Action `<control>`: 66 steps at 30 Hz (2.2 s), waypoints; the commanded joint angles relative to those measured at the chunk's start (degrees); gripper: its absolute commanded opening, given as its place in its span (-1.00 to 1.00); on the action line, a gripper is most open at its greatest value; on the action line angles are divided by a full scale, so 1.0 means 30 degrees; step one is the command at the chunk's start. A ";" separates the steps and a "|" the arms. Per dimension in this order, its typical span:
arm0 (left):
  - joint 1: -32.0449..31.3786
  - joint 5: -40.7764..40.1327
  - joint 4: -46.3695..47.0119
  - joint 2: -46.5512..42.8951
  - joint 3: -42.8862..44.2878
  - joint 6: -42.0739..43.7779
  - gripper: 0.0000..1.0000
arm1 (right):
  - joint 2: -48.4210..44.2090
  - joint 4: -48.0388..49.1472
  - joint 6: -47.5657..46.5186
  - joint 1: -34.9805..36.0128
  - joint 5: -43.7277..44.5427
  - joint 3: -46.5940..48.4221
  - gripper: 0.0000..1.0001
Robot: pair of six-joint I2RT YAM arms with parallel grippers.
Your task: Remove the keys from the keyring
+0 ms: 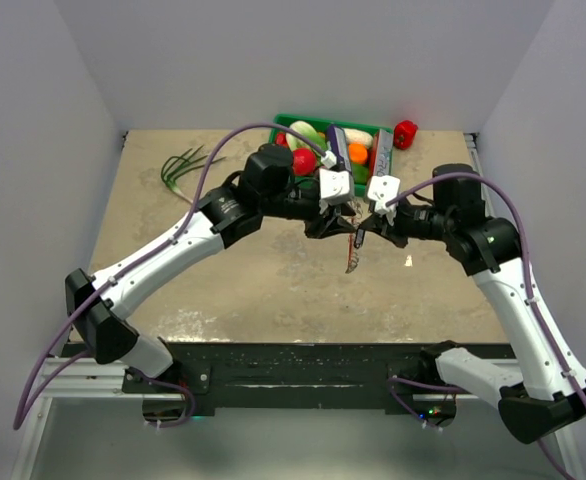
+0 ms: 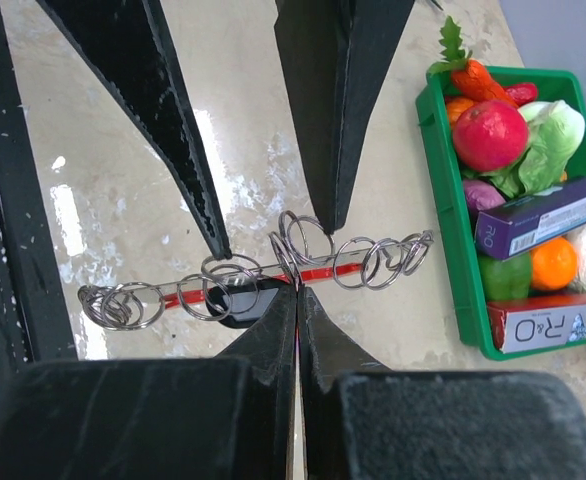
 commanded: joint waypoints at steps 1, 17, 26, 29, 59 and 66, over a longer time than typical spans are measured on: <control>-0.0307 0.0290 0.0118 0.0303 0.0956 0.0352 -0.21 | -0.0279 0.0308 -0.0140 0.0164 -0.0238 0.0693 -1.00; -0.0718 -0.1731 -0.0205 0.0391 0.0986 0.0937 -0.59 | -0.0571 0.0629 -0.0170 0.0281 0.0553 0.0575 -1.00; -0.1128 -0.2523 -0.0468 0.0391 0.1044 0.1084 -0.47 | -0.0601 0.0572 -0.0140 0.0339 0.0700 0.0722 -1.00; -0.1186 -0.2523 -0.0381 0.0450 0.1132 0.0967 -0.49 | -0.0572 0.0601 -0.0111 0.0428 0.0700 0.0634 -1.00; -0.1187 -0.0827 -0.0499 -0.0107 0.1631 0.0294 -1.00 | -0.2007 0.1860 -0.0463 0.0545 0.1464 -0.2500 -1.00; -0.0748 0.0522 -0.0117 -0.0019 0.1660 -0.0526 -1.00 | -0.1305 0.1596 -0.0433 0.0632 -0.0587 -0.2383 -1.00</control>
